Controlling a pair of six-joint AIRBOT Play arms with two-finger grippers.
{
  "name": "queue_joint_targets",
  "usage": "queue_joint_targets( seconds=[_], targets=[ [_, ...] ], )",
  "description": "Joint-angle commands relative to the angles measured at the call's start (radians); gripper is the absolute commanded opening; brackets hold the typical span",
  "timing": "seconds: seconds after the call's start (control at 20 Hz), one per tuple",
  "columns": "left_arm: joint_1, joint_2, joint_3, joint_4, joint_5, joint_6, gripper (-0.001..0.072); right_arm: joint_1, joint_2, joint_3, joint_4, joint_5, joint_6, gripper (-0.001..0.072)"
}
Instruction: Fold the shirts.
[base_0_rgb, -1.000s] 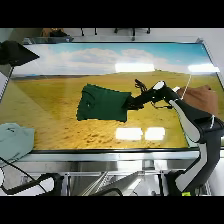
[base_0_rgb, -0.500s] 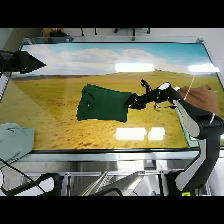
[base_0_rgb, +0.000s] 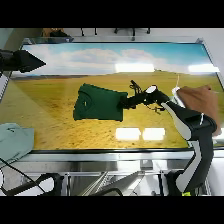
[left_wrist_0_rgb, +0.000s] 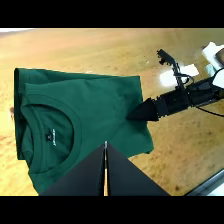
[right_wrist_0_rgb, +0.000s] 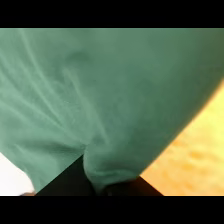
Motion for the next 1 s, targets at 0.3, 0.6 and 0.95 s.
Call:
queue_joint_targets(
  seconds=[0.3,0.6,0.95],
  targets=[
    [0.000,0.000,0.000,0.000,-0.006,0.001,0.0015,-0.235,0.298,0.348,0.007,0.019,0.136,0.0018],
    [0.000,0.000,0.000,0.000,-0.047,0.001,0.0015,-0.671,0.279,0.489,0.006,-0.013,0.261,0.0018],
    [0.000,0.000,-0.002,0.000,-0.046,0.002,0.0015,-1.012,0.231,0.489,-0.063,0.369,0.413,0.0018]
  ],
)
